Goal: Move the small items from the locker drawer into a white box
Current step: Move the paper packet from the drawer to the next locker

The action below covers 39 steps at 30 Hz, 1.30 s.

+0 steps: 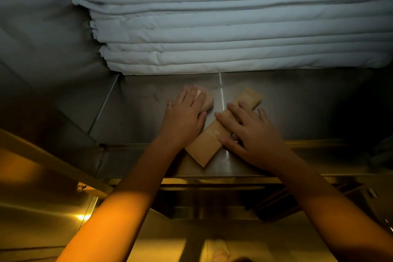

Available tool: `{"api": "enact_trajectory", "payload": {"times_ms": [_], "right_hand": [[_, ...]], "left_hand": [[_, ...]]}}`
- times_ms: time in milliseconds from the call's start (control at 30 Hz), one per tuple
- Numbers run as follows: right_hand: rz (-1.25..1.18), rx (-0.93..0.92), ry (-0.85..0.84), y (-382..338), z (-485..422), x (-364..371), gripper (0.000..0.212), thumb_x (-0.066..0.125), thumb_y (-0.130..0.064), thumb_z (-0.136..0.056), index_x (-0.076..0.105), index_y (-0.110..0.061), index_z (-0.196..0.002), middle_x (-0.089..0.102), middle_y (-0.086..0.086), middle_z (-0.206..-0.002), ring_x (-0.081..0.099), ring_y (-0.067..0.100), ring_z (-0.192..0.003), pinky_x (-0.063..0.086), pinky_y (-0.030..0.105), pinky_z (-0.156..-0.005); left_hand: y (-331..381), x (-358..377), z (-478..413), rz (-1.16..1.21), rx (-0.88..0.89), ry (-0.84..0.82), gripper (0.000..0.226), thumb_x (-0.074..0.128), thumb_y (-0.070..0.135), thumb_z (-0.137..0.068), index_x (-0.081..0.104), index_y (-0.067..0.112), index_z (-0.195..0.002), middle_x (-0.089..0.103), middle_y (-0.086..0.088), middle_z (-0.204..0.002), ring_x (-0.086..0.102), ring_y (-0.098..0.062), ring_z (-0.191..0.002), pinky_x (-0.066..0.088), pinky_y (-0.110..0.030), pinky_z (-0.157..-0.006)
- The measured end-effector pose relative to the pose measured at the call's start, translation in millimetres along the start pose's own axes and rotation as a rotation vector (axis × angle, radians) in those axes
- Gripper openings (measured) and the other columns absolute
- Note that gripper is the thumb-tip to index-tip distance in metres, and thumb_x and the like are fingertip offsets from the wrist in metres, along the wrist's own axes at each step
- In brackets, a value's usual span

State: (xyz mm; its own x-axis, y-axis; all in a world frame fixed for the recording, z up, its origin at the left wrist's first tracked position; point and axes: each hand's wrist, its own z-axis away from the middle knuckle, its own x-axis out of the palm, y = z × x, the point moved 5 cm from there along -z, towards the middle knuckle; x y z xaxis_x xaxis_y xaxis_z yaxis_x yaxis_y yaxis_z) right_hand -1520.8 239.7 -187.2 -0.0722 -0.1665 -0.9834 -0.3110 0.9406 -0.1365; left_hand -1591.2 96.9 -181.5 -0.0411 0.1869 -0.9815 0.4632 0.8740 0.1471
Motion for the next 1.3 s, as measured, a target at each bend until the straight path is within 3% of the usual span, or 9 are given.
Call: {"api": "enact_trajectory", "payload": {"times_ms": [133,233,533,767,967,1167,1300], "right_hand": [[0.019,0.015,0.008,-6,12,-1,0.066,0.023,-0.062,-0.086,0.02,-0.032,-0.145,0.02,0.01,-0.152,0.011,0.028,-0.14,-0.004,0.045,-0.107],[0.013,0.014,0.024,-11,22,-3,0.069,0.025,-0.065,-0.084,0.023,-0.03,-0.144,0.022,0.011,-0.152,0.011,0.029,-0.14,-0.006,0.046,-0.107],[-0.04,-0.158,0.077,-30,35,-9,0.075,0.041,-0.06,-0.082,0.042,-0.009,-0.136,0.036,0.014,-0.145,0.024,0.031,-0.136,0.013,0.056,-0.106],[0.03,-0.218,0.141,-38,36,-9,0.054,0.049,-0.041,-0.085,0.048,-0.017,-0.133,0.048,0.022,-0.133,0.042,0.041,-0.125,0.027,0.059,-0.098],[0.057,-0.257,0.188,-40,38,-8,0.048,0.054,-0.033,-0.082,0.056,-0.013,-0.125,0.054,0.023,-0.127,0.048,0.041,-0.119,0.027,0.054,-0.097],[0.024,-0.328,0.186,-46,35,-11,0.046,0.054,-0.024,-0.081,0.056,-0.008,-0.125,0.052,0.021,-0.13,0.047,0.04,-0.121,0.036,0.059,-0.095],[0.045,-0.362,0.2,-48,35,-10,0.058,0.072,-0.016,-0.072,0.054,-0.01,-0.127,0.052,0.02,-0.13,0.047,0.039,-0.121,0.034,0.056,-0.096]], "left_hand": [[-1,-4,17,0.01,0.0,-0.019,0.054,0.032,0.033,-0.098,0.013,0.021,-0.147,0.008,-0.001,-0.156,0.002,-0.019,-0.141,0.009,-0.045,-0.112],[-2,-6,29,0.015,0.004,-0.038,0.054,0.032,0.034,-0.099,0.013,0.022,-0.147,0.006,0.0,-0.156,0.002,-0.019,-0.141,0.011,-0.045,-0.113],[-7,-12,63,0.007,0.026,0.002,0.054,0.035,0.034,-0.098,0.016,0.022,-0.147,0.011,0.0,-0.155,0.005,-0.019,-0.141,0.012,-0.045,-0.112],[-9,-15,84,-0.036,0.076,0.108,0.056,0.051,0.03,-0.092,0.03,0.021,-0.143,0.028,-0.012,-0.15,0.02,-0.031,-0.138,0.01,-0.051,-0.108],[-3,-20,87,-0.037,0.118,0.197,0.049,0.067,0.016,-0.083,0.052,0.008,-0.129,0.046,-0.027,-0.133,0.038,-0.045,-0.126,0.013,-0.051,-0.099],[0,-19,84,-0.006,0.189,0.187,0.048,0.066,0.009,-0.083,0.051,-0.001,-0.127,0.043,-0.026,-0.136,0.036,-0.043,-0.128,0.016,-0.05,-0.102],[-1,-18,84,-0.069,0.239,0.182,0.058,0.072,0.004,-0.075,0.049,-0.003,-0.128,0.045,-0.028,-0.133,0.042,-0.045,-0.123,0.018,-0.054,-0.098]]}}
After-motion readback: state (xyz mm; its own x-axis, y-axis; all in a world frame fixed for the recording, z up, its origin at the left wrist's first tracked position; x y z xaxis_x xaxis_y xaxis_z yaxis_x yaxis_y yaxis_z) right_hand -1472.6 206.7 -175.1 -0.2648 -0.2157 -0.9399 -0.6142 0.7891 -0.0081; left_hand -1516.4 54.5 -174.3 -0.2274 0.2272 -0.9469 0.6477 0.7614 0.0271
